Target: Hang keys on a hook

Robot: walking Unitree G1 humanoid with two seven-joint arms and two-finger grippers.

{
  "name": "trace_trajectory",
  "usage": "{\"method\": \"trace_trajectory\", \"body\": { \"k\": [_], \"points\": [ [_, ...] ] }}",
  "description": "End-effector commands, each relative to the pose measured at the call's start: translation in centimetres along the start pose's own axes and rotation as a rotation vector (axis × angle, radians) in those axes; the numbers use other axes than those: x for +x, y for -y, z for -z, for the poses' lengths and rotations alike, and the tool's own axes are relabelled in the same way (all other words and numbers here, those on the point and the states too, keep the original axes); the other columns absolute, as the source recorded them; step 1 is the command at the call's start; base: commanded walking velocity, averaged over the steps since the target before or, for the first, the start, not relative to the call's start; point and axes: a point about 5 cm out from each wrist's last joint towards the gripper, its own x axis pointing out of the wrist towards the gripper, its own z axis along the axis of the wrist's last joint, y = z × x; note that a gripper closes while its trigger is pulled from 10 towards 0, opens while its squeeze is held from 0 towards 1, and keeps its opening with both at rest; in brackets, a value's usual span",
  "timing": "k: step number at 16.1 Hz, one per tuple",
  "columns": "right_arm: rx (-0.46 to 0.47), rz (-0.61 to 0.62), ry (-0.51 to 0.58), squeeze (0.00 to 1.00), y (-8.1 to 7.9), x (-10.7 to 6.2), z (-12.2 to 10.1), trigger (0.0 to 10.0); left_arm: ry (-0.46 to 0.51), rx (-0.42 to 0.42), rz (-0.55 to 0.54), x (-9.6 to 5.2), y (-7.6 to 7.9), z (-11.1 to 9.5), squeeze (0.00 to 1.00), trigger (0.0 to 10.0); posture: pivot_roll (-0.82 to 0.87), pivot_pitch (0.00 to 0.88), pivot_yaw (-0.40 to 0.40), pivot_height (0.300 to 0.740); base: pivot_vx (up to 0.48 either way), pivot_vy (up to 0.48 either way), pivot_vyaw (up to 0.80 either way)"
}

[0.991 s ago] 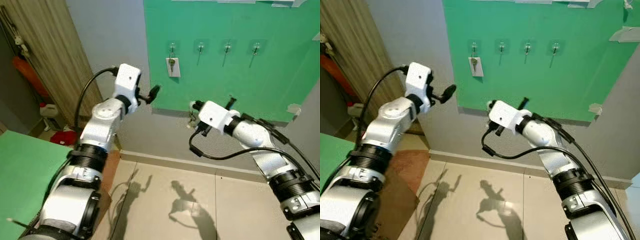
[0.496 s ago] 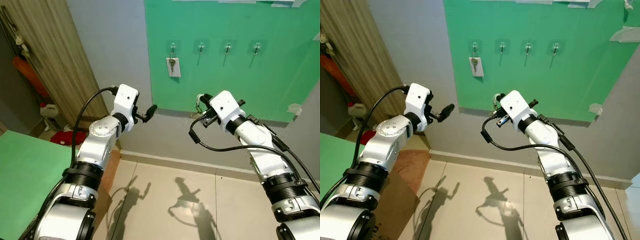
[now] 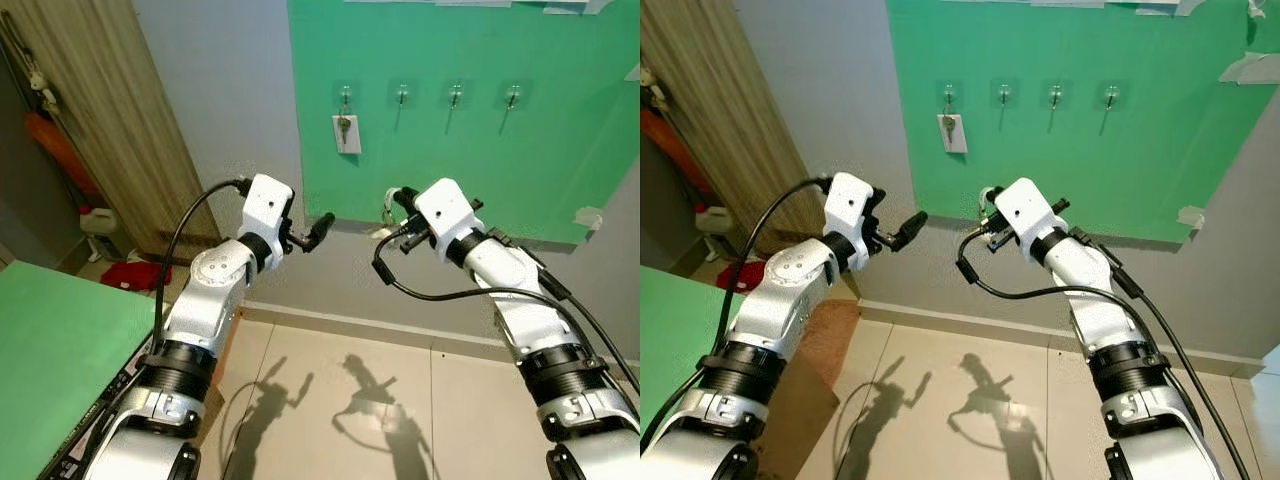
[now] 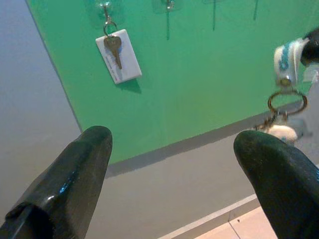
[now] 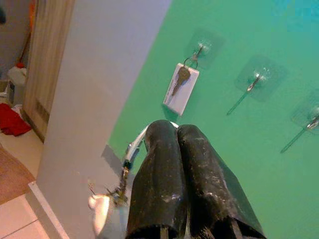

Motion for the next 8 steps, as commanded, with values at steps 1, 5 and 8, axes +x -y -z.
{"method": "trace_trajectory", "body": {
  "k": [1,5,8],
  "points": [
    [-0.005,0.020,0.049,0.00,1.2,0.5,-1.5,0.0,0.007,0.014,0.001,-0.2,0.0,-0.1,0.00,10.0,-0.18,0.000,0.105,0.740,0.000,0.000,0.00],
    [-0.032,0.025,0.066,0.00,2.2,0.9,-2.2,0.0,0.010,0.017,0.014,-0.3,0.6,0.0,0.00,10.0,-0.17,0.000,0.096,0.740,0.000,0.000,0.00],
    [-0.040,0.030,0.086,0.00,3.0,1.3,-3.2,0.0,0.015,0.009,0.028,-0.1,1.1,-0.1,0.00,10.0,-0.17,0.000,0.090,0.740,0.000,0.000,0.00]
  ]
}}
